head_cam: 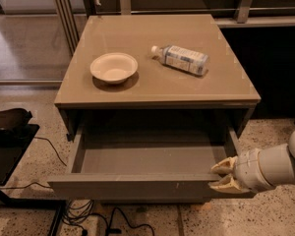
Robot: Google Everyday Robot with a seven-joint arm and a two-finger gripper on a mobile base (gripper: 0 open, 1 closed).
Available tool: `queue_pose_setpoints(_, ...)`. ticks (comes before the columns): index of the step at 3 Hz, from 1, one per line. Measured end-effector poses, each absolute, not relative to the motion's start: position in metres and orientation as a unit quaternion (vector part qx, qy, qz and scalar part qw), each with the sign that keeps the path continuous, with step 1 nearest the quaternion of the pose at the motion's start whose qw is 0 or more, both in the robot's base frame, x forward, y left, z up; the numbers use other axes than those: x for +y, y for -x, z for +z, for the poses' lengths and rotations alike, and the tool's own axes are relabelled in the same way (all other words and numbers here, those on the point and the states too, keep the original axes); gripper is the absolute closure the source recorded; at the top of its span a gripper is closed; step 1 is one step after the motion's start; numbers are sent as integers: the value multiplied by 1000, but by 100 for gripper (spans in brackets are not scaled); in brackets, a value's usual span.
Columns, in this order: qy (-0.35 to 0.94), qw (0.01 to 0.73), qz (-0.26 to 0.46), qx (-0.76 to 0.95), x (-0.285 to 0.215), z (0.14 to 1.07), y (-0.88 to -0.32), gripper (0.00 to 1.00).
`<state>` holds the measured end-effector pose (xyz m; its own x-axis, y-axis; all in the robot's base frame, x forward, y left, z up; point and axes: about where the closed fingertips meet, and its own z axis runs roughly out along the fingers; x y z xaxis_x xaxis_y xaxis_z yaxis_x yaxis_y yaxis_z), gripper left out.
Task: Open top drawer
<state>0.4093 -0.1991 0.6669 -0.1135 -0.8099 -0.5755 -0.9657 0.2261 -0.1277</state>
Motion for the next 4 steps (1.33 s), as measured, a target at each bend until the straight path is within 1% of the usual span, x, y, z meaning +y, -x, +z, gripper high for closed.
queue_pose_setpoints(2,606,276,141,733,-199,667,-409,14)
queue_pose_setpoints(3,607,277,147,730,-199,667,-406,2)
queue_pose_setpoints(4,598,286,161,731,-209,672,-379,24)
